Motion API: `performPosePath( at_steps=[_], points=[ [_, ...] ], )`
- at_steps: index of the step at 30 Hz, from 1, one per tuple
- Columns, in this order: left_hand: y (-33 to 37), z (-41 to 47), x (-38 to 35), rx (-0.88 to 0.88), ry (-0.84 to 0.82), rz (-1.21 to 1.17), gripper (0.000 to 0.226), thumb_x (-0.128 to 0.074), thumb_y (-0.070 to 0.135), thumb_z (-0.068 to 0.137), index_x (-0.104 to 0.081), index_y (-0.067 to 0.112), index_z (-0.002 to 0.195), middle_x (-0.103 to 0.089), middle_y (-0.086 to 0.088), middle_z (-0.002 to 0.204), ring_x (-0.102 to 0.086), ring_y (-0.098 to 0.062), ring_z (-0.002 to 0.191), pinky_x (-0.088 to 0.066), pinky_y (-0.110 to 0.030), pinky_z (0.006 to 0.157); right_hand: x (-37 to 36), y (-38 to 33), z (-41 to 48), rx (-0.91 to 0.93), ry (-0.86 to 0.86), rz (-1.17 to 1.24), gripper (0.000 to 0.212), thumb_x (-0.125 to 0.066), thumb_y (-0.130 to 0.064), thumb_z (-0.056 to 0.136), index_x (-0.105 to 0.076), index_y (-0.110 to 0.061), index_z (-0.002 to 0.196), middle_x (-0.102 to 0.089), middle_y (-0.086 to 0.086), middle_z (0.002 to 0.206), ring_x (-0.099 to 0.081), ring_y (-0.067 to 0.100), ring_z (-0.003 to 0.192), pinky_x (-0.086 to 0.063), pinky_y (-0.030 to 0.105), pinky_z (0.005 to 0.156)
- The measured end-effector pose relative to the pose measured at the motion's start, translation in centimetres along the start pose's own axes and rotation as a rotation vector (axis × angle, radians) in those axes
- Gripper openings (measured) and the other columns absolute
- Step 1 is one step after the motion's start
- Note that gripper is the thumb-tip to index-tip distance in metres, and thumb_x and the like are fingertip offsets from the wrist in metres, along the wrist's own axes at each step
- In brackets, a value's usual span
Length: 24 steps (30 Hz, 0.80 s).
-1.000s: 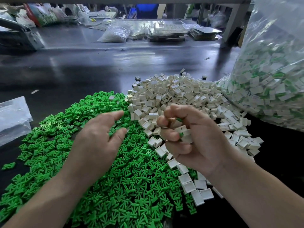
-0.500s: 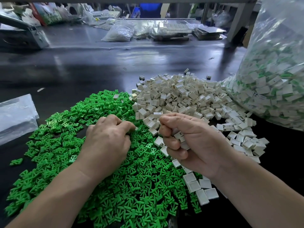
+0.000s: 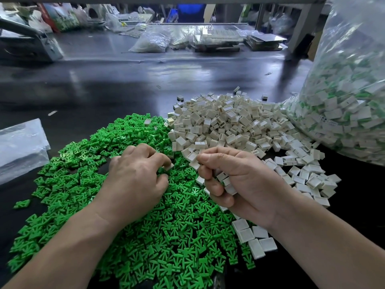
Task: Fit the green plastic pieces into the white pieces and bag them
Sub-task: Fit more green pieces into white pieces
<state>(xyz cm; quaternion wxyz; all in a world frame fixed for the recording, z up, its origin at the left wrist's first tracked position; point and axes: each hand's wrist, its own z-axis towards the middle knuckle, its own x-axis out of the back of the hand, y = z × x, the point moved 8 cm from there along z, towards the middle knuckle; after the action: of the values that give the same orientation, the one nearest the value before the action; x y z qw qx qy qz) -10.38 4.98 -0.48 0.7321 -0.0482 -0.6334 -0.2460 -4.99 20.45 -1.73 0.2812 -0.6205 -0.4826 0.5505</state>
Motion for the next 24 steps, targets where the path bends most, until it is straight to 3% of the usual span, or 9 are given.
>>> performPosePath(
  at_steps=[3,6,10,15,20,24],
  points=[
    [1.0,-0.2,0.1,-0.102,0.010,-0.030,0.024,-0.058,0.032,0.091,-0.064,0.037,0.114,-0.055,0.021,0.123,-0.040,-0.009,0.119,-0.027,-0.035,0.097,0.1,0.0,0.0,-0.001,0.001,-0.013,0.003,-0.062,-0.011,0.095,-0.059,-0.011,0.094,-0.057,0.005,0.071,-0.046,0.011,0.047,-0.028,0.018,0.036],
    [1.8,-0.1,0.1,-0.170,0.014,-0.029,0.032,-0.062,0.024,0.091,-0.064,0.037,0.120,-0.061,0.021,0.118,-0.045,-0.010,0.116,-0.027,-0.034,0.090,0.2,0.0,0.1,0.000,0.006,-0.030,0.002,-0.063,-0.011,0.095,-0.060,-0.011,0.094,-0.058,0.004,0.071,-0.046,0.011,0.047,-0.029,0.018,0.036],
    [1.4,-0.1,0.5,-0.146,0.061,-0.077,0.031,-0.066,0.022,0.089,-0.068,0.030,0.119,-0.062,0.011,0.104,-0.049,-0.014,0.103,-0.036,-0.037,0.086,0.2,0.1,0.0,-0.001,0.006,-0.057,0.002,-0.063,-0.011,0.095,-0.062,-0.011,0.094,-0.058,0.004,0.072,-0.047,0.011,0.047,-0.030,0.019,0.037],
    [1.3,-0.2,0.6,-0.124,0.059,-0.175,0.032,-0.066,0.016,0.090,-0.068,0.029,0.119,-0.057,0.015,0.093,-0.055,-0.013,0.089,-0.048,-0.037,0.083,0.0,0.2,-0.1,-0.009,0.004,-0.078,0.002,-0.063,-0.011,0.095,-0.063,-0.012,0.093,-0.057,0.004,0.073,-0.047,0.011,0.047,-0.030,0.018,0.037],
    [-0.1,-0.5,1.2,-0.080,0.055,-0.077,0.032,-0.068,0.031,0.087,-0.067,0.028,0.119,-0.056,0.011,0.118,-0.048,-0.011,0.111,-0.042,-0.041,0.096,0.0,0.0,-0.2,-0.013,0.000,-0.084,0.003,-0.063,-0.011,0.095,-0.063,-0.012,0.093,-0.057,0.004,0.072,-0.047,0.011,0.047,-0.031,0.018,0.037],
    [-1.6,-0.8,1.0,-0.025,-0.044,-0.005,0.024,-0.059,0.044,0.089,-0.067,0.035,0.110,-0.054,0.016,0.115,-0.047,-0.010,0.108,-0.040,-0.043,0.096,0.1,0.0,-0.2,-0.014,-0.004,-0.093,0.006,-0.064,-0.011,0.095,-0.064,-0.013,0.090,-0.058,0.003,0.071,-0.047,0.011,0.046,-0.032,0.018,0.037]
  ],
)
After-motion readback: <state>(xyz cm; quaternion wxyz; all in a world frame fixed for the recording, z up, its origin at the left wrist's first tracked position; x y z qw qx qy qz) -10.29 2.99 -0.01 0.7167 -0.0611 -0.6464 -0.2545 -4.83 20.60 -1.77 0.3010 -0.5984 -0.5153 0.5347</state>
